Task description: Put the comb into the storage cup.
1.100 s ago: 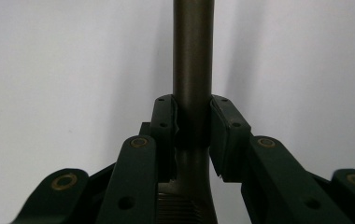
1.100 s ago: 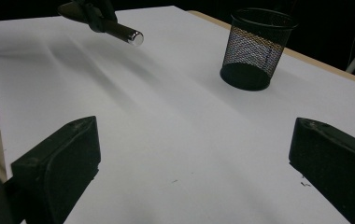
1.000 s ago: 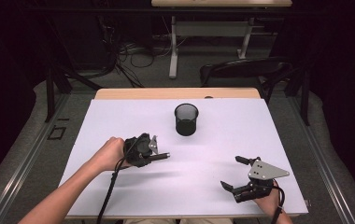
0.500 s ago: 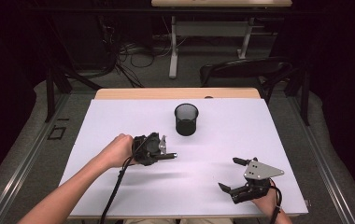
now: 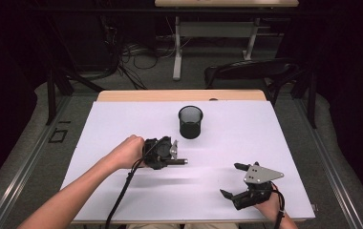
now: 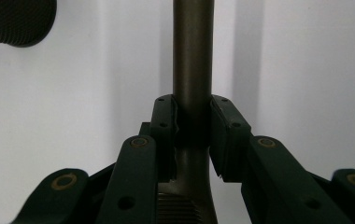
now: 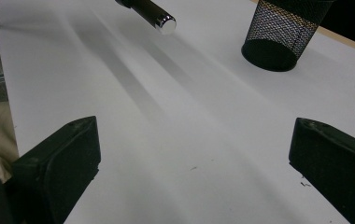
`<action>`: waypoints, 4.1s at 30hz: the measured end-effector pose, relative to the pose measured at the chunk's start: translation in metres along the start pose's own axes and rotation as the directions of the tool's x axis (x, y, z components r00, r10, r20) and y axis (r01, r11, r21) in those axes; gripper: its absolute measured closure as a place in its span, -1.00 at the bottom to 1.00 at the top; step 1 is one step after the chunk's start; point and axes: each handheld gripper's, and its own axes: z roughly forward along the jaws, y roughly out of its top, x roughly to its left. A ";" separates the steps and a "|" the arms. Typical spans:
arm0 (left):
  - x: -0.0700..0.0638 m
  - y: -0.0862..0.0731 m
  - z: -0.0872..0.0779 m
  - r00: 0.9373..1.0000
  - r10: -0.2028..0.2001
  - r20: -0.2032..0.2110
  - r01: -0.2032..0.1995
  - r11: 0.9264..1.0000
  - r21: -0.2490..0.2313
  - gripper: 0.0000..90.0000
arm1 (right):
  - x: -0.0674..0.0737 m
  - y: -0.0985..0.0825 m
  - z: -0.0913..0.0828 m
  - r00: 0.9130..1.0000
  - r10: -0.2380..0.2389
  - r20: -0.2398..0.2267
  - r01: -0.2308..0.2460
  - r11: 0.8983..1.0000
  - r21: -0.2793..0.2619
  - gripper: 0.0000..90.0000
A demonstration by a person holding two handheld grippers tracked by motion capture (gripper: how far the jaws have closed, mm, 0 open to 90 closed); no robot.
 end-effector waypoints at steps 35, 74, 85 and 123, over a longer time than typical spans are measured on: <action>0.004 0.032 -0.010 0.986 0.160 -0.047 -0.158 0.987 0.036 0.62 | -0.002 0.029 0.022 0.998 -0.055 -0.020 0.056 0.995 0.079 -0.93; 0.007 0.064 -0.014 0.952 0.296 -0.070 -0.289 0.952 0.103 0.62 | -0.007 0.076 0.080 0.985 -0.152 -0.083 0.163 0.974 0.157 0.05; 0.005 0.068 -0.011 0.950 0.299 -0.085 -0.292 0.952 0.094 0.62 | -0.008 0.079 0.086 0.985 -0.152 -0.076 0.163 0.972 0.167 0.34; 0.003 0.075 -0.019 0.886 0.440 -0.146 -0.421 0.896 0.141 -0.01 | -0.004 0.075 0.084 0.977 -0.183 -0.106 0.188 0.981 0.045 0.62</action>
